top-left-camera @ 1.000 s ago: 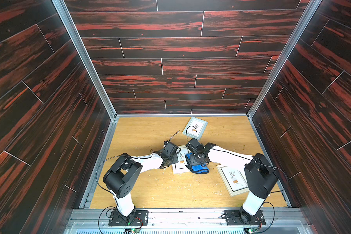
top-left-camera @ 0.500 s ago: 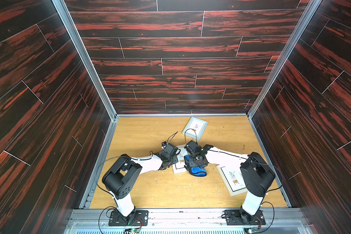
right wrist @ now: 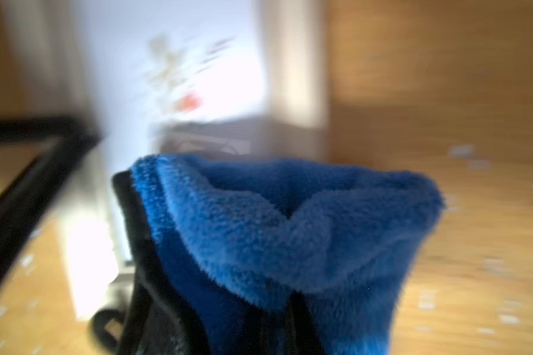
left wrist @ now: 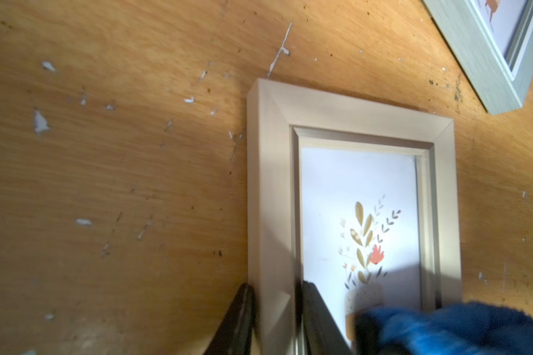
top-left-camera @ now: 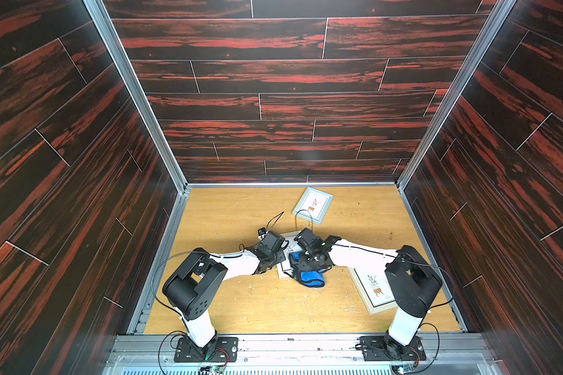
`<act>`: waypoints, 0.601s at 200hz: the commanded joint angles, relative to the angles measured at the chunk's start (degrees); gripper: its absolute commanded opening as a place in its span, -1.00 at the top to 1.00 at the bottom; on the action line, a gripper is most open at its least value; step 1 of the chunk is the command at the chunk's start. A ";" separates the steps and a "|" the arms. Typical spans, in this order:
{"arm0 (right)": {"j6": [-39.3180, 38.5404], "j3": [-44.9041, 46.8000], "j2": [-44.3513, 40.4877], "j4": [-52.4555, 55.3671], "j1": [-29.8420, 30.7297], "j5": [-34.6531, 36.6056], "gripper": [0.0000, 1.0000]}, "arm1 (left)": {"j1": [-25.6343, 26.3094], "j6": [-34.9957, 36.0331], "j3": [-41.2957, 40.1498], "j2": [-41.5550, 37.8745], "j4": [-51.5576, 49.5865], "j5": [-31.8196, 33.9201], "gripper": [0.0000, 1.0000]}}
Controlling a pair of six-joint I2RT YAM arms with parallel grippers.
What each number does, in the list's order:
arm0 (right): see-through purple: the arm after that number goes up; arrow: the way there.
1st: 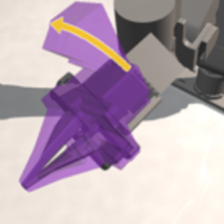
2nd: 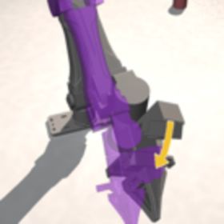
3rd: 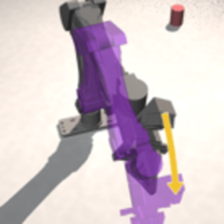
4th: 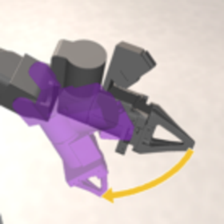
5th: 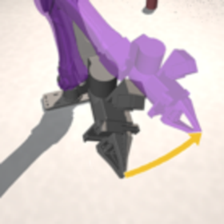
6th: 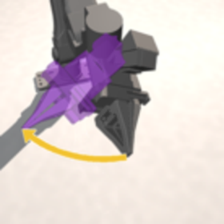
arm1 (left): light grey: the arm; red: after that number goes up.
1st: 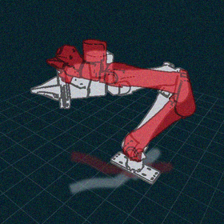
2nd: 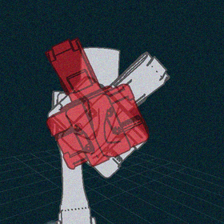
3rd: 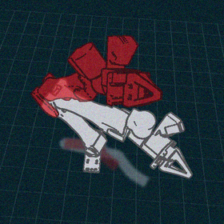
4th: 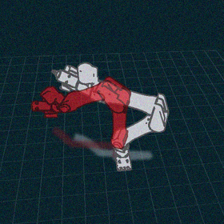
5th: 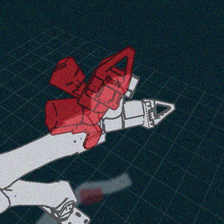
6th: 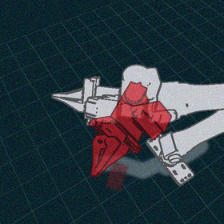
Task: Wipe the picture frame with a cloth
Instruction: Wipe the dirt from the picture frame.
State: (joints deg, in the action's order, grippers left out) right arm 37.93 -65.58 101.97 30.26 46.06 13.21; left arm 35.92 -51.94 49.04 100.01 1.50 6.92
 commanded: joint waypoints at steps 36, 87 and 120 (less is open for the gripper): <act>1.47 -4.90 3.51 -0.67 7.24 -4.61 1.00 | -0.33 -0.53 -2.98 1.42 -7.36 0.29 0.41; -0.16 2.02 -0.46 2.01 -0.41 4.00 1.00 | -0.35 -0.35 -3.25 1.11 -7.06 0.39 0.41; 0.48 -1.61 0.86 0.07 3.82 -0.14 1.00 | -0.35 -0.45 -3.17 1.32 -6.87 0.47 0.41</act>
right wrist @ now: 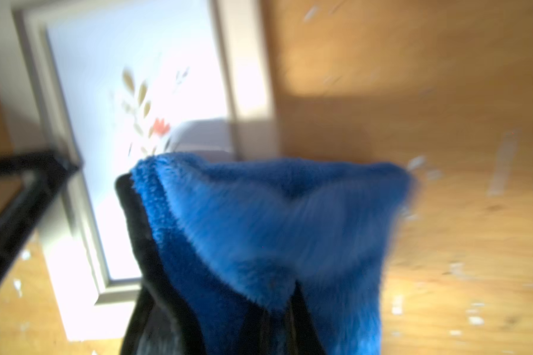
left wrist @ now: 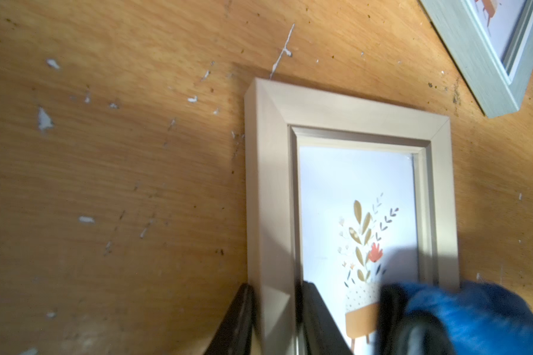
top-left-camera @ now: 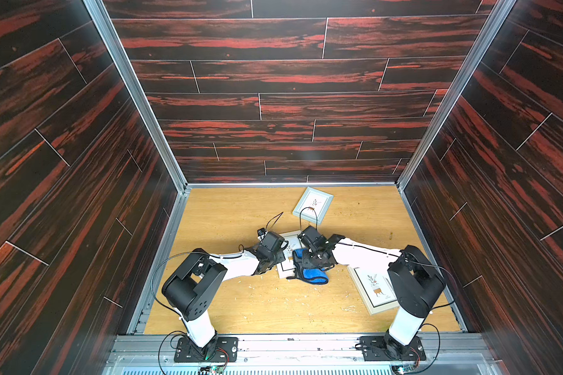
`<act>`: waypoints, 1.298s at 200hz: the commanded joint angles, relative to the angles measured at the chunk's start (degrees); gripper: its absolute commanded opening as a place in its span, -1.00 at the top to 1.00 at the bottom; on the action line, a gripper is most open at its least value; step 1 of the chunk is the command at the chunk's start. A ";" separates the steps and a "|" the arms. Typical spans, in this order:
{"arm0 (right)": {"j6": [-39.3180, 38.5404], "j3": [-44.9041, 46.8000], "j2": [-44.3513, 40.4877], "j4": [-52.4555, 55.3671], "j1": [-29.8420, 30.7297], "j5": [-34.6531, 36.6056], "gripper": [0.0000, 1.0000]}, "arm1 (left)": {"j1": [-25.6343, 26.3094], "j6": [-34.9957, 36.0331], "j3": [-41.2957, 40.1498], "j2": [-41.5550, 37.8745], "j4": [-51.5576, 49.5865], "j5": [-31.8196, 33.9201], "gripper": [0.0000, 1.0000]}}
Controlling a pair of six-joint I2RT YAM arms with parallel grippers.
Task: Wipe the picture frame with a cloth
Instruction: Wipe the dirt from the picture frame.
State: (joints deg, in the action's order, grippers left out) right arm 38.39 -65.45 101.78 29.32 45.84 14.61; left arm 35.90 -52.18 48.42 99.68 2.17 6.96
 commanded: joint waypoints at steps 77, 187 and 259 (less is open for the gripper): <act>-1.30 0.96 -0.13 3.60 -1.59 4.52 1.00 | -0.33 0.12 -2.55 1.79 -7.65 0.60 0.41; -1.38 -0.84 0.73 3.90 -0.37 4.10 1.00 | -0.31 0.68 -1.94 2.54 -7.54 0.07 0.41; -0.55 -5.43 3.61 4.45 3.33 2.86 1.00 | -0.37 1.12 -1.77 2.32 -7.80 -0.16 0.41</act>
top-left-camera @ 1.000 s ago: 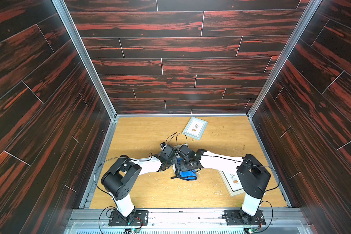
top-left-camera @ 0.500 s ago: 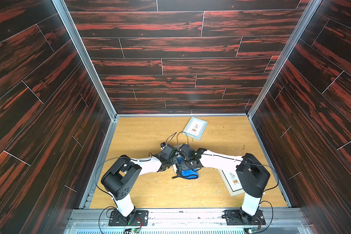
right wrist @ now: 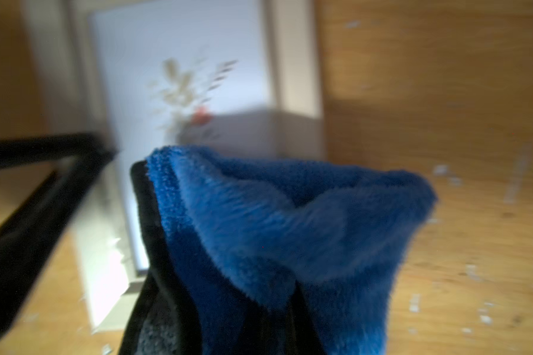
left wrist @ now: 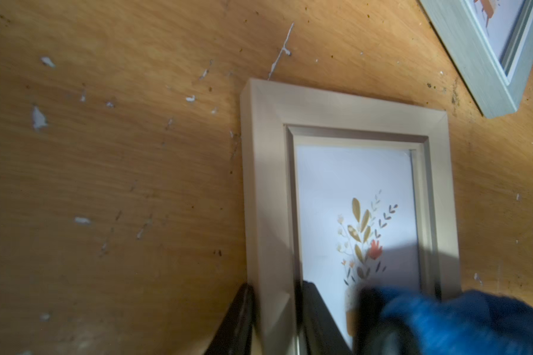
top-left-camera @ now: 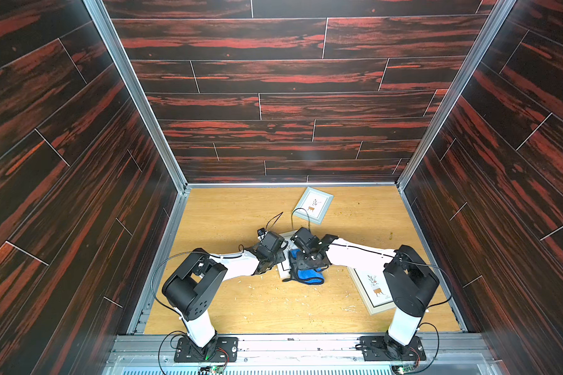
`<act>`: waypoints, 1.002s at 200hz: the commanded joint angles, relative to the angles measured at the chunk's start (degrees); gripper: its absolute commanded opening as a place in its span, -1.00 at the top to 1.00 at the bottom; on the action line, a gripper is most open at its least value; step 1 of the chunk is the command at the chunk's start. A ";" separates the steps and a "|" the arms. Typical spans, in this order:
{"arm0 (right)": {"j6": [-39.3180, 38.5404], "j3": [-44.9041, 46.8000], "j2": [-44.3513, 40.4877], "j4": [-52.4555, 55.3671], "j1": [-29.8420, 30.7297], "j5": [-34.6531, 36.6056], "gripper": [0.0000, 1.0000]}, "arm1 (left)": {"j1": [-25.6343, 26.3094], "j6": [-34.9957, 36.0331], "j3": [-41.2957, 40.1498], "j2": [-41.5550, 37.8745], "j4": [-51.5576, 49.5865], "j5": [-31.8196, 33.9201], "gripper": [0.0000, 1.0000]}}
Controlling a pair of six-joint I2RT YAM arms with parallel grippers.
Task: Wipe the picture frame with a cloth
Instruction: Wipe the dirt from the picture frame.
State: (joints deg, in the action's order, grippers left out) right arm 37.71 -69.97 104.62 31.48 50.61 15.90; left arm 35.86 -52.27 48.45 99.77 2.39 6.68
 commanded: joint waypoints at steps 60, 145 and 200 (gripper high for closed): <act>-1.23 3.70 -2.59 -2.66 -6.04 -4.02 1.00 | -0.33 1.29 -1.87 2.29 -7.49 -0.15 0.42; -1.81 2.54 -2.10 0.79 -7.32 2.16 1.00 | -0.26 1.69 -1.52 2.72 -7.40 -0.61 0.41; -0.14 -0.83 1.48 -1.38 0.25 -3.53 1.00 | -0.28 1.90 -1.34 2.71 -7.59 -0.61 0.41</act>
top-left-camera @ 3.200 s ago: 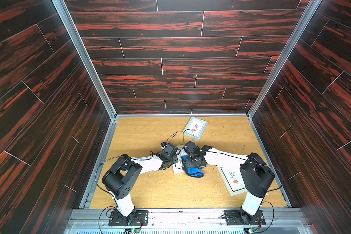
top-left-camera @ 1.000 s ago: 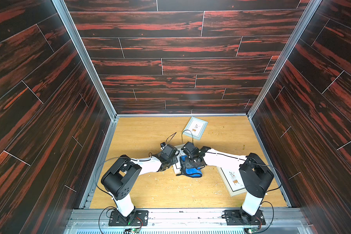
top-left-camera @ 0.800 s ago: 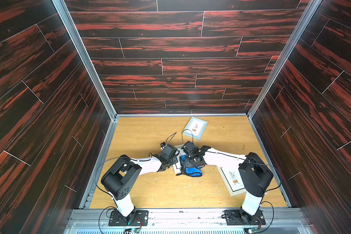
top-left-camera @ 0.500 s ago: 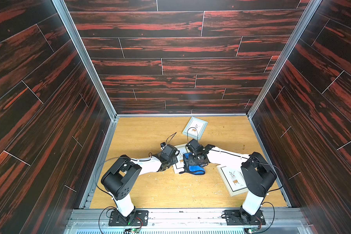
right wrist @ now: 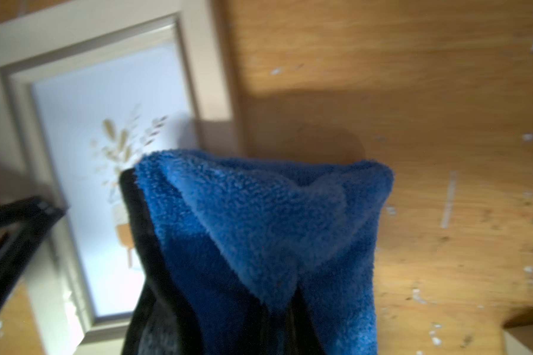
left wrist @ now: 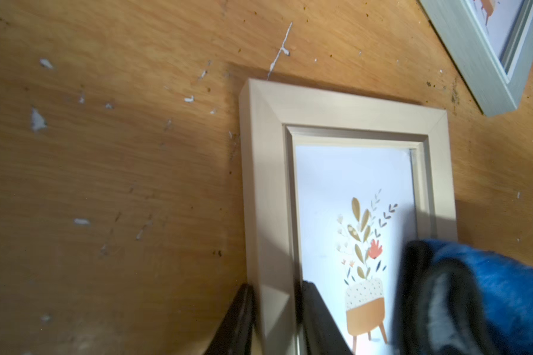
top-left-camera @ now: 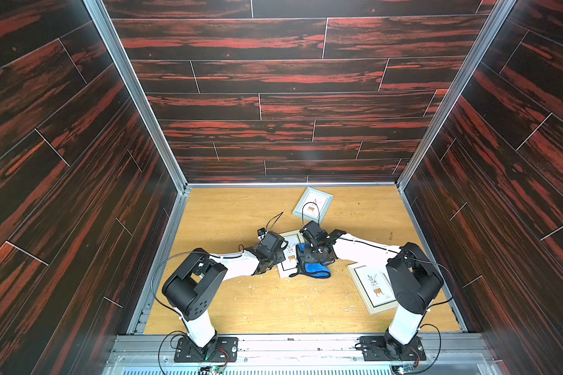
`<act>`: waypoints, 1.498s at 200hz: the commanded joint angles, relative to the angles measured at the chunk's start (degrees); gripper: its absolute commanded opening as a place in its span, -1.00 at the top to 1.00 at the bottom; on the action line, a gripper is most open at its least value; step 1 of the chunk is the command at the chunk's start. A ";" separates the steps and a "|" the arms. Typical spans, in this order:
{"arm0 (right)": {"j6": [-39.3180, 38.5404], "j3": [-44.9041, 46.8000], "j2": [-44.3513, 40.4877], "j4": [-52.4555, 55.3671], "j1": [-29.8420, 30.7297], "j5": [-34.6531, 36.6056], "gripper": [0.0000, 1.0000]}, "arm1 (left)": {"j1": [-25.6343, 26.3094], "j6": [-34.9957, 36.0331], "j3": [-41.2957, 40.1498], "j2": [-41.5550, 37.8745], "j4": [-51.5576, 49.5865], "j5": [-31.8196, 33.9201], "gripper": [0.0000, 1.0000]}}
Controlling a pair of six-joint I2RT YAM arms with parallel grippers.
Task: Wipe the picture frame with a cloth
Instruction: Wipe the dirt from the picture frame.
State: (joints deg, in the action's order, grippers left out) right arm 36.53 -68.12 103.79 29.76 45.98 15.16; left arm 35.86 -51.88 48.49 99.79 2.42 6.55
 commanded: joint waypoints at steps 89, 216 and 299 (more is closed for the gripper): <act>-4.94 -9.50 6.11 1.36 -3.70 2.53 1.00 | -0.26 4.15 -0.77 2.51 -6.72 -3.73 0.41; -5.51 -8.05 4.67 1.70 -3.70 3.56 1.00 | -0.29 6.87 0.54 1.99 -7.07 -4.68 0.41; -5.33 -5.76 3.75 1.80 -4.05 1.00 1.00 | -0.30 6.31 -1.28 -0.01 -5.39 -5.03 0.41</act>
State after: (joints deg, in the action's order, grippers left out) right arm 30.79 -80.20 113.06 30.17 40.58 18.39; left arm 35.31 -46.11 49.08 99.88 2.07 3.01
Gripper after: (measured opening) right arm 0.096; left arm 0.295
